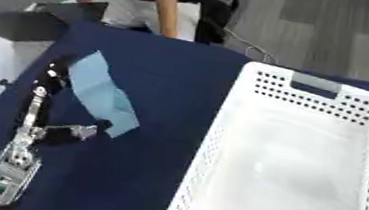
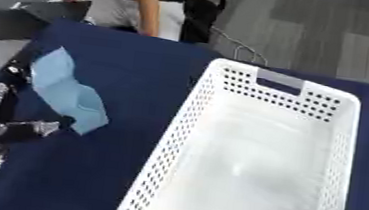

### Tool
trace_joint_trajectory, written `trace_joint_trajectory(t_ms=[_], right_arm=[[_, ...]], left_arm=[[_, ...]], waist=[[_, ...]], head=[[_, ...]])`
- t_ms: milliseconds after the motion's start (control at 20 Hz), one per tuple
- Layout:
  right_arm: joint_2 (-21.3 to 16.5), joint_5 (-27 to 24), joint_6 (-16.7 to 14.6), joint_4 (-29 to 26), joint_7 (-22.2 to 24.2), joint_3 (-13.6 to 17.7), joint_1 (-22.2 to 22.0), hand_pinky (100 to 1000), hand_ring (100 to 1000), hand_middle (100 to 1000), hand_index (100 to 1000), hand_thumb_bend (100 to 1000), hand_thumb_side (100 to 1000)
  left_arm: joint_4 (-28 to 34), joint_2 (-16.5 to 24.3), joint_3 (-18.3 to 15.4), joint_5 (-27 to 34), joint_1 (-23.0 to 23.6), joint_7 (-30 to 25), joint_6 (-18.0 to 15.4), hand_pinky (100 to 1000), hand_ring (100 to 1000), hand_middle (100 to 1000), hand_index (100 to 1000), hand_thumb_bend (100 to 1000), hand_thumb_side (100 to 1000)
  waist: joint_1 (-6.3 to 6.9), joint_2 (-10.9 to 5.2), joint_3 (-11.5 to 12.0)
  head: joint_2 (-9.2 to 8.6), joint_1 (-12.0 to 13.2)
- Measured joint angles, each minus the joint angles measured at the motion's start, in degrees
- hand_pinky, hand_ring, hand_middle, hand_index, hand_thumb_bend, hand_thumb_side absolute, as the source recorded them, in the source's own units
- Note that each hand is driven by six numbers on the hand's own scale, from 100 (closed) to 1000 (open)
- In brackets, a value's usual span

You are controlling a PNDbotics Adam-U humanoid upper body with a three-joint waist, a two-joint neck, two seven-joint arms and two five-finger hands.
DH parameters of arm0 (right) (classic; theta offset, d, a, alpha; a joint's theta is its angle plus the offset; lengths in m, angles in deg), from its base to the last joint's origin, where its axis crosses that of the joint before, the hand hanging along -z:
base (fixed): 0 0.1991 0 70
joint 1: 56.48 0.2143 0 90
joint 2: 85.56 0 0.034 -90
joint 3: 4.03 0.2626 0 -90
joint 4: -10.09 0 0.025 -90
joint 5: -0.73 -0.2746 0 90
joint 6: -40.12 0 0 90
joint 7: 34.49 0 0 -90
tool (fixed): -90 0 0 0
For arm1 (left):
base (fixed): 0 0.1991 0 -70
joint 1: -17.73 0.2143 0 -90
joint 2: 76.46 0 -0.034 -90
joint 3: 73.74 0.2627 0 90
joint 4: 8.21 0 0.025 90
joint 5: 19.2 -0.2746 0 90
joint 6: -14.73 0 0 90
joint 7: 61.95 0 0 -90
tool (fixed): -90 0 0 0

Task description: Pick up objects on the table and place them in the box.

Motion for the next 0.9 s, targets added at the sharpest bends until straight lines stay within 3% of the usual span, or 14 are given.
trace_joint_trajectory(t_ms=[450, 700, 750, 900], right_arm=[[0.0, -0.8, 0.2, 0.0, 0.2, 0.0, 0.4, 869, 744, 738, 1000, 100, 749], [0.0, -1.2, 0.4, 0.0, 0.4, 0.0, 0.5, 869, 744, 737, 1000, 100, 749], [0.0, -1.3, 0.5, 0.0, 0.4, 0.0, 0.5, 868, 744, 737, 1000, 100, 749], [-0.2, -1.4, 0.6, 0.0, 0.5, 0.0, 0.5, 867, 743, 736, 1000, 100, 748]], left_arm=[[-2.2, 0.4, 0.8, 2.2, -2.8, -1.4, -0.8, 544, 768, 828, 874, 737, 264], [-2.5, 0.2, 1.1, 5.3, -5.4, 1.6, 0.3, 544, 756, 818, 869, 740, 292], [-2.4, 0.0, 1.1, 5.7, -5.9, 2.2, 0.6, 591, 788, 845, 895, 743, 313], [-1.7, -1.2, 1.1, 5.9, -7.5, 3.4, 1.6, 566, 777, 831, 883, 725, 316]], waist=[[0.04, -0.13, -0.5], [0.32, -0.36, -0.7], [0.38, -0.36, -0.7], [0.43, -0.4, -0.7]], head=[[0.41, 0.5], [0.48, 1.0], [0.55, 1.0], [0.84, 1.1]])
